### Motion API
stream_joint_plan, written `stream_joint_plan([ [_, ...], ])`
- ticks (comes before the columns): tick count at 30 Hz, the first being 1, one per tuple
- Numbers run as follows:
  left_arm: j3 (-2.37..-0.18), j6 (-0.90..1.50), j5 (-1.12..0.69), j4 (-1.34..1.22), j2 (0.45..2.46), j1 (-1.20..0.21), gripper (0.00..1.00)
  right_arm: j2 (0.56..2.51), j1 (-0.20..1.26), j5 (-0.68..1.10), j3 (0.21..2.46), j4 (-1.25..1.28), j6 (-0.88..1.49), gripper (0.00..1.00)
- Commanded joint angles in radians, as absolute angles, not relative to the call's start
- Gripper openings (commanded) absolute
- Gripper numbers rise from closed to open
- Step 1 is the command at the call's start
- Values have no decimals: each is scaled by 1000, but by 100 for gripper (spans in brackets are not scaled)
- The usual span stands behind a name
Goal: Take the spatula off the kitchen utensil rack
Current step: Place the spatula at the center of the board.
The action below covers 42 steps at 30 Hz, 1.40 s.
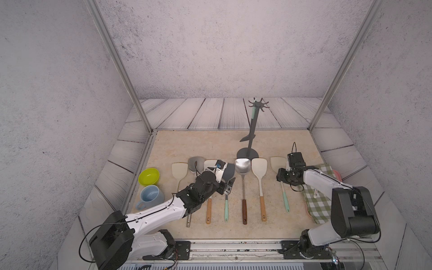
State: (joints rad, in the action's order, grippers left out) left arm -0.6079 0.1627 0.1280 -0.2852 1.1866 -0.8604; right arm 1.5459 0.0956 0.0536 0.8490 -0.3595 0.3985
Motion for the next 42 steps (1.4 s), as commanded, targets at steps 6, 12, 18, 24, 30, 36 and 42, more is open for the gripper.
stream_joint_plan([
  [6, -634, 154, 139, -293, 1180, -865, 99, 1715, 82, 48, 1006, -457, 390, 45],
  [12, -634, 152, 139, -292, 1173, -864, 99, 1763, 84, 67, 1020, -503, 389, 44],
  [18, -636, 155, 133, -292, 1180, -865, 99, 1754, 107, 14, 1003, -570, 380, 45],
  [24, -636, 156, 133, -293, 1185, -864, 99, 1751, 143, -71, 1000, -623, 376, 33],
  [30, -634, 149, 139, -293, 1181, -865, 99, 1759, 201, -119, 1020, -644, 378, 22],
  [36, -635, 147, 137, -291, 1175, -864, 99, 1785, 245, -130, 1040, -646, 399, 16],
  [42, -634, 147, 136, -289, 1168, -864, 99, 1787, 272, -132, 1045, -650, 398, 11],
])
